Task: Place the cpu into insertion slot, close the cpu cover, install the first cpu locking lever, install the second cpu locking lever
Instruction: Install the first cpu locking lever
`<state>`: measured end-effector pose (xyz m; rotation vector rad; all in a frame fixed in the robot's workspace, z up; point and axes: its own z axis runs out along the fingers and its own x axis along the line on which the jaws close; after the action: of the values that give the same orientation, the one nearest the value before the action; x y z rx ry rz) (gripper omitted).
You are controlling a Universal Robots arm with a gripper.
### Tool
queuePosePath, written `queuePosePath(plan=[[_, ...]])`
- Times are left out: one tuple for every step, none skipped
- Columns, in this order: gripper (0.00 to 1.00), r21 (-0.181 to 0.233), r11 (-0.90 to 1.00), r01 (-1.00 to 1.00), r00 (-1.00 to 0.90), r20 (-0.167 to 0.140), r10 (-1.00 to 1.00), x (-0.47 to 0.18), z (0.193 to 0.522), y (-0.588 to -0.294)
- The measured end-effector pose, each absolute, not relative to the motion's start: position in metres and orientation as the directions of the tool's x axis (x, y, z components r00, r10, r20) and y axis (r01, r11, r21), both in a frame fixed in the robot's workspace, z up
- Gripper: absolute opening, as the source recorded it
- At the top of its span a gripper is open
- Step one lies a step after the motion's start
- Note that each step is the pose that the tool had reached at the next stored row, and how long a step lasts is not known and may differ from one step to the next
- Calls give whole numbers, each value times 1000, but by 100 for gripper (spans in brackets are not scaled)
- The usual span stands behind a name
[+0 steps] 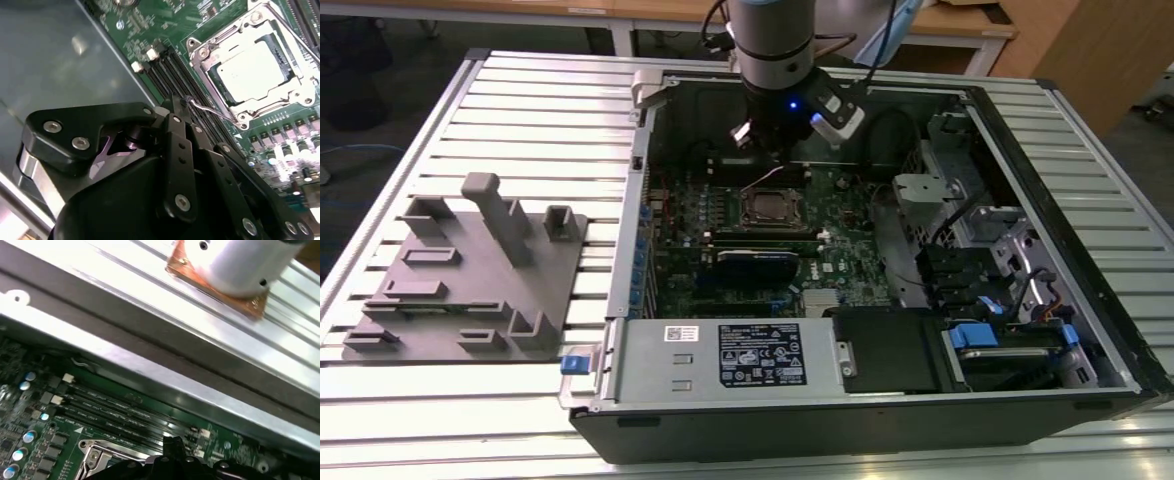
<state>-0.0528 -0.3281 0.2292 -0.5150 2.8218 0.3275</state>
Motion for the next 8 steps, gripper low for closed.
queuePosePath(plan=[[11, 173, 917, -358, -910, -286, -301, -53, 229, -328], [11, 173, 921, -348, -913, -286, -291, -53, 230, -328], [11, 173, 924, -341, -915, -286, -284, -53, 231, -328], [11, 173, 926, -337, -916, -286, -280, -53, 232, -328], [11, 173, 927, -333, -918, -286, -276, -53, 234, -328], [11, 173, 929, -328, -919, -286, -271, -53, 235, -328], [11, 173, 931, -322, -921, -286, -265, -53, 237, -328], [11, 172, 934, -314, -923, -286, -258, -53, 237, -328]])
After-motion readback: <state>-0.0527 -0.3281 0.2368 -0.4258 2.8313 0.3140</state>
